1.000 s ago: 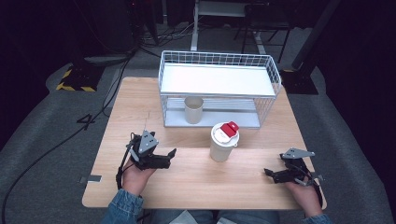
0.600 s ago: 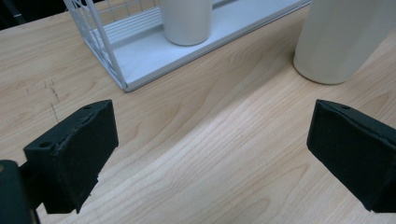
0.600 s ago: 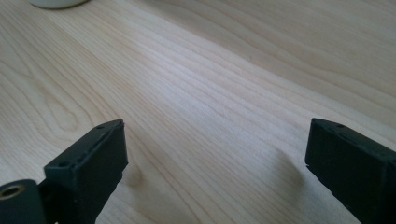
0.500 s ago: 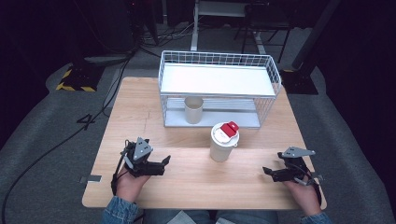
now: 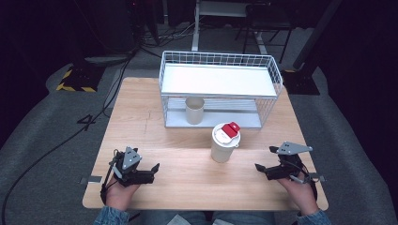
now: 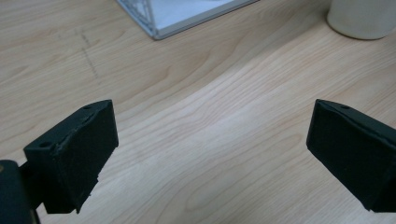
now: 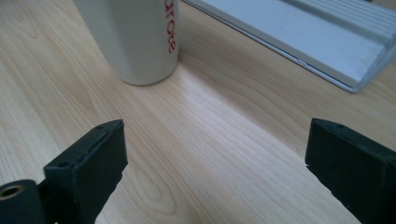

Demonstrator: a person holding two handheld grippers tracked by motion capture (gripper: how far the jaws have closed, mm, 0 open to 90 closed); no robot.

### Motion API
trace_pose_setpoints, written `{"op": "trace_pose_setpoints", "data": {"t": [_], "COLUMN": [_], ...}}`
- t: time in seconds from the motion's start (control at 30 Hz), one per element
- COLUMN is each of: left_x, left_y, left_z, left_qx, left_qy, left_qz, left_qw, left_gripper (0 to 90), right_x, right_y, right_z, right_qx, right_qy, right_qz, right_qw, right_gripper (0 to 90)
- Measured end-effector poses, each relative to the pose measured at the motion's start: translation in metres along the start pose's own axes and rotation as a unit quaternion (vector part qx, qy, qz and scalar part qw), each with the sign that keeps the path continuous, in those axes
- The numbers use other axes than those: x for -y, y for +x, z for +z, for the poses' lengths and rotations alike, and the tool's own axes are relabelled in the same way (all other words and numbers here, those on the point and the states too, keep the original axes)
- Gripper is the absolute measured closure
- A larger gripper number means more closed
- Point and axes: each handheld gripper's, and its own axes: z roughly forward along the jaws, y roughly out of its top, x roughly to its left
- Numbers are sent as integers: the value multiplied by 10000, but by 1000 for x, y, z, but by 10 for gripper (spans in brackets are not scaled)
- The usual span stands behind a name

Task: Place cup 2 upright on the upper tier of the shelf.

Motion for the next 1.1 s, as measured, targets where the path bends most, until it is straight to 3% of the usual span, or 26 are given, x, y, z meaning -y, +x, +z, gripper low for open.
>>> {"op": "trace_pose_setpoints", "data": {"t": [0.2, 0.4, 0.5, 0.6, 0.83, 1.1], "left_x": [18, 32, 36, 37, 39, 40], "left_y": [13, 28, 31, 32, 34, 41], "left_z": [-6, -9, -7, -4, 3, 4], "left_qx": [-236, -306, -188, -228, -174, -86], "left_qy": [78, 185, 455, 680, 836, 904], "left_qz": [21, -256, -322, -187, -63, -216], "left_qw": [9997, 9990, 9983, 9973, 9963, 9956], "left_gripper": [30, 30, 41, 56, 44, 42], "right_x": [-12, -25, -31, -35, -44, -48], "right_y": [6, 12, 16, 22, 33, 37], "right_z": [12, 30, 40, 49, 63, 83], "right_qx": [-184, -344, -411, -417, -451, -630], "right_qy": [-21, -42, -140, -157, -335, -363], "right_qz": [-97, -224, -264, -374, -438, -466], "right_qw": [9998, 9991, 9987, 9983, 9975, 9963], "right_gripper": [55, 53, 53, 53, 53, 52]}}
